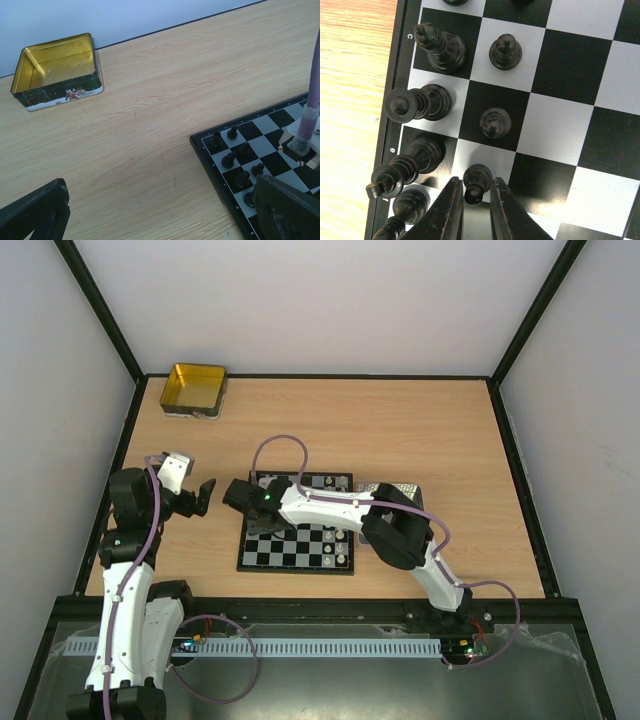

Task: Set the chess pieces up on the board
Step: Place the chess piece on the chessboard, then pick up the chess piece from the storage box.

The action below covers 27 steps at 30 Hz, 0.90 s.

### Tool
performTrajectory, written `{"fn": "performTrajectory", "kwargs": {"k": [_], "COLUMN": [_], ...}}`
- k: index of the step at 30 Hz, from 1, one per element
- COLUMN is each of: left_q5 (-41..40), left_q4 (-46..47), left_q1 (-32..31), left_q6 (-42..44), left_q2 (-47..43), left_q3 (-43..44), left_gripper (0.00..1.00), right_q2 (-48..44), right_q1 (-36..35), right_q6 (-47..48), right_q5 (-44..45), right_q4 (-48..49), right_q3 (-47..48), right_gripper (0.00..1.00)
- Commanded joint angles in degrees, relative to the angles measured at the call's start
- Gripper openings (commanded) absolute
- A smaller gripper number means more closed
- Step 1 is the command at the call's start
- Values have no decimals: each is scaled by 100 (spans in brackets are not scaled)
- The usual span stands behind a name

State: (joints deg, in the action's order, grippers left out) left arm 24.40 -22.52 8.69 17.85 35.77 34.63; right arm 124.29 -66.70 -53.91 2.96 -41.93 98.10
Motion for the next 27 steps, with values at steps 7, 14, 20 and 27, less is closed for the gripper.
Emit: {"fn": "performTrajectory", "kwargs": {"k": [7, 14, 20, 27], "left_q5": [73, 47, 31, 11], "left_q4": [83, 84, 88, 93], "left_q1": [22, 26, 27, 36], "left_q6": [46, 52, 52, 52], "left_q2": [-22, -48, -29, -35], "left_q3": [-94, -104, -105, -111], "left_gripper": [99, 99, 99, 99], "right_q2": [-120, -300, -730, -1746], "right_q1": [25, 25, 37, 141], "right_q6": [46, 28, -21, -133], "right_q5": [117, 194, 362, 740], "right_q4": [-137, -171, -236, -352], "right_q3": [156, 146, -87, -661], "right_gripper": [17, 17, 17, 18]}}
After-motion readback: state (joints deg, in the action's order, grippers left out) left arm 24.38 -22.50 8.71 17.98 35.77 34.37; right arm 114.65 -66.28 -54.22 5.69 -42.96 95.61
